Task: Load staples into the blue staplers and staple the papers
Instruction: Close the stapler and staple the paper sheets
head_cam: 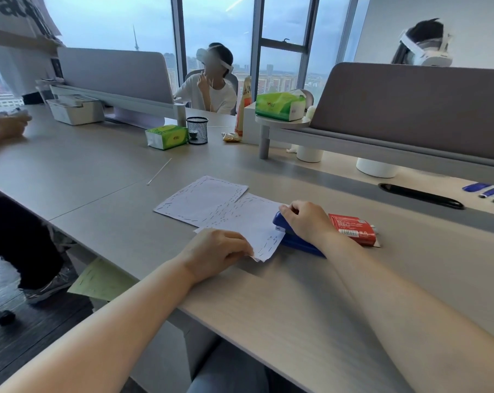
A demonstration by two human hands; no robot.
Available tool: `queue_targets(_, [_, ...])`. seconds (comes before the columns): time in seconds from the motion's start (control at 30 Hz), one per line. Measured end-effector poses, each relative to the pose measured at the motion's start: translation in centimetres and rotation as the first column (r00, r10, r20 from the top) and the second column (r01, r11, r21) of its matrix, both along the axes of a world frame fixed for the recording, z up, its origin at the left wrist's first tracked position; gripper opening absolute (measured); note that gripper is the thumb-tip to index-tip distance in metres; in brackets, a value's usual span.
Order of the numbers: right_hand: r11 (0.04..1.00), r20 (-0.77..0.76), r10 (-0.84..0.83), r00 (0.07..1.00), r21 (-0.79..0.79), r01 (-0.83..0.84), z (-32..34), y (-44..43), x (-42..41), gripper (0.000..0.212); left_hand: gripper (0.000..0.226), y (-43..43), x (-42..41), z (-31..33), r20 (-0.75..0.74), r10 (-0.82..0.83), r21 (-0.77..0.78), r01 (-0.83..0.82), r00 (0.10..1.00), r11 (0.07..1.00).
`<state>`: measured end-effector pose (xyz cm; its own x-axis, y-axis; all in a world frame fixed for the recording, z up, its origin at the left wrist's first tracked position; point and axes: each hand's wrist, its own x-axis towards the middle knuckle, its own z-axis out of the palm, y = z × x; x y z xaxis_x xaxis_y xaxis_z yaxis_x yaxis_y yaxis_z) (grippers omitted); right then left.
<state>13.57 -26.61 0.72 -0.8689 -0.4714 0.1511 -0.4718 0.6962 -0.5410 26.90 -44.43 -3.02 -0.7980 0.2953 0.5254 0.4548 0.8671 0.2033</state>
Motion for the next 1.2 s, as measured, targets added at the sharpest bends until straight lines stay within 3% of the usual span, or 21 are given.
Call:
queue_targets(0.13, [1.0,0.022,0.018,1.0,-0.003,-0.017,0.6,-0.5,-0.2,0.036,0.044,-0.2,0.5,0.5,0.078,0.076,0.018,-0.078,0.994,0.997])
queue_targets(0.23, [0.999,0.031,0.031,0.999,-0.012,-0.03,1.4,-1.2,-0.5,0.041,0.045,-0.8,0.2,1.5,0.015,0.128,0.035,-0.128,0.992,0.991])
queue_targets(0.3, [0.999,0.068,0.033,0.997,0.007,-0.034,1.6,-1.6,-1.1,0.044,0.05,-1.0,-1.0,2.3,0.053,0.239,0.068,-0.242,0.97,0.968])
queue_targets(0.4, [0.995,0.153,0.032,0.988,0.088,-0.046,1.5,-2.1,-1.6,0.048,0.053,-0.5,-3.6,2.5,0.365,0.425,-0.131,-0.406,0.829,0.904])
queue_targets(0.5, [0.99,0.181,0.02,0.983,0.132,-0.045,1.3,-2.3,-1.8,0.047,0.065,0.3,-5.3,1.9,0.542,0.426,-0.289,-0.315,0.724,0.904])
queue_targets(0.73, [0.982,0.199,0.01,0.98,0.184,-0.047,1.5,-3.0,-1.8,0.053,0.071,0.5,-5.6,0.6,0.528,0.382,-0.272,-0.275,0.759,0.922])
queue_targets(1.03, [0.972,0.205,0.012,0.979,0.228,-0.06,0.9,-3.7,-2.2,0.043,0.069,1.1,-5.9,1.2,0.504,0.354,-0.226,-0.275,0.788,0.935])
queue_targets(1.2, [0.94,0.126,0.016,0.992,0.336,-0.058,0.5,-3.9,-2.1,0.046,0.074,1.2,-5.7,1.5,0.498,0.371,-0.233,-0.291,0.784,0.928])
